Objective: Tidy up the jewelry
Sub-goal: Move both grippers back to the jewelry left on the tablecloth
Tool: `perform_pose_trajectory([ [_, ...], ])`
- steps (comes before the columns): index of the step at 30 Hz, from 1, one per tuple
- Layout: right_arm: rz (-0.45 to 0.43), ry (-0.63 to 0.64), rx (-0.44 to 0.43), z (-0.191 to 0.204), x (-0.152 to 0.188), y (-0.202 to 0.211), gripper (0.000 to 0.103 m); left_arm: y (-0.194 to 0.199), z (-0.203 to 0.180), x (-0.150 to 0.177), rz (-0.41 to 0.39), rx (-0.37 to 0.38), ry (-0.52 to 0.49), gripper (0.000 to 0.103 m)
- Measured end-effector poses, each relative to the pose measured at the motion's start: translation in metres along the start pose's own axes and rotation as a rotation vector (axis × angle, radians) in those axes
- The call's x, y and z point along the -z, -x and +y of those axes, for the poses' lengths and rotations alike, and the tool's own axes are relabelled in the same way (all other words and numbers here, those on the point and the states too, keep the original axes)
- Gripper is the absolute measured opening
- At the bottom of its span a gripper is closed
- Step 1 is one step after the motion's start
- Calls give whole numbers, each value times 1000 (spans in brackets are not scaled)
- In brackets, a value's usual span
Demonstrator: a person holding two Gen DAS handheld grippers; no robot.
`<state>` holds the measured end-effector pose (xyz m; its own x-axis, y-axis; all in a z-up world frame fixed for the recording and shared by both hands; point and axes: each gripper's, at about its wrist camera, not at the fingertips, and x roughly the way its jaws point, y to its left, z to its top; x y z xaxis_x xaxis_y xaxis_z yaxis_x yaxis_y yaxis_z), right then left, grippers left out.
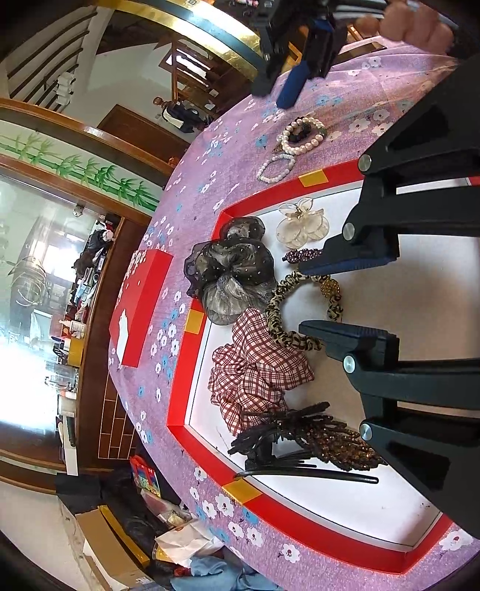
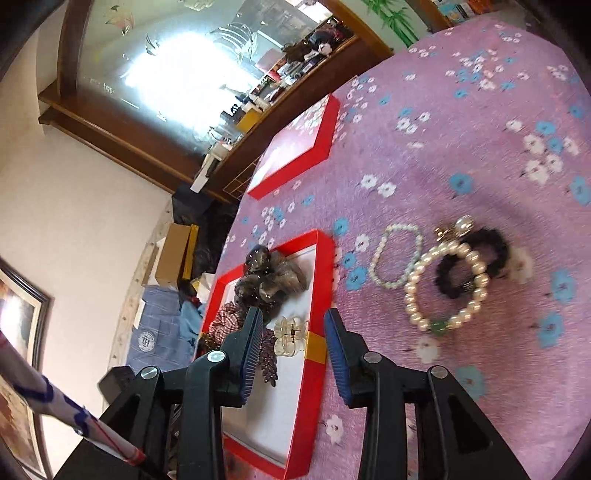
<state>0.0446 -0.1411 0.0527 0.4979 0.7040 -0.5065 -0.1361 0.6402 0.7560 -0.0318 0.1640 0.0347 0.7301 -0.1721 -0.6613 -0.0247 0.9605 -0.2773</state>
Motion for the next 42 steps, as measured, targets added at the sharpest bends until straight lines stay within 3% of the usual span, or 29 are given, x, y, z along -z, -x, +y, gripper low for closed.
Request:
perform_pose_trajectory([
  [2, -19, -10, 11, -3, -2, 11, 48, 1, 0, 0, -4, -5, 4, 24],
  [8, -48, 39, 114, -2, -8, 37, 49, 7, -5, 2, -18, -40, -28, 24],
  [10, -74, 85, 164, 4, -12, 51, 53, 10, -11, 4, -12, -45, -51, 24],
  [12, -100, 124, 208, 7, -16, 60, 65, 15, -19, 4, -1, -23, -66, 26],
  [14, -122, 153, 253, 7, -20, 67, 69, 22, -31, 4, -8, -14, -92, 31],
  [17, -119, 174, 296, 0, -24, 67, 69, 31, -51, 2, -21, 6, -131, 39],
  [20, -78, 176, 318, -15, -30, 54, 69, 32, -74, 2, -8, 23, -172, 40],
  [21, -58, 171, 325, -20, -33, 48, 63, 30, -80, 2, 1, 29, -184, 40],
  [23, -23, 166, 329, -27, -40, 39, 48, 26, -96, 0, 32, 35, -209, 40],
  [24, -15, 160, 329, -30, -46, 36, 45, 23, -104, -1, 50, 44, -218, 40],
  [30, -81, 220, 380, -38, -64, 29, 44, -10, -142, -26, 178, 69, -250, 40],
  [32, -95, 203, 359, -55, -62, 27, 44, -29, -148, -33, 224, 75, -238, 40],
  [34, -81, 172, 381, -68, -64, 27, 43, -55, -154, -42, 287, 56, -220, 40],
  [39, -111, 96, 318, -83, -72, 44, 44, -124, -166, -60, 425, 11, -173, 35],
  [42, -121, 67, 292, -88, -73, 52, 44, -148, -173, -62, 460, -27, -189, 34],
])
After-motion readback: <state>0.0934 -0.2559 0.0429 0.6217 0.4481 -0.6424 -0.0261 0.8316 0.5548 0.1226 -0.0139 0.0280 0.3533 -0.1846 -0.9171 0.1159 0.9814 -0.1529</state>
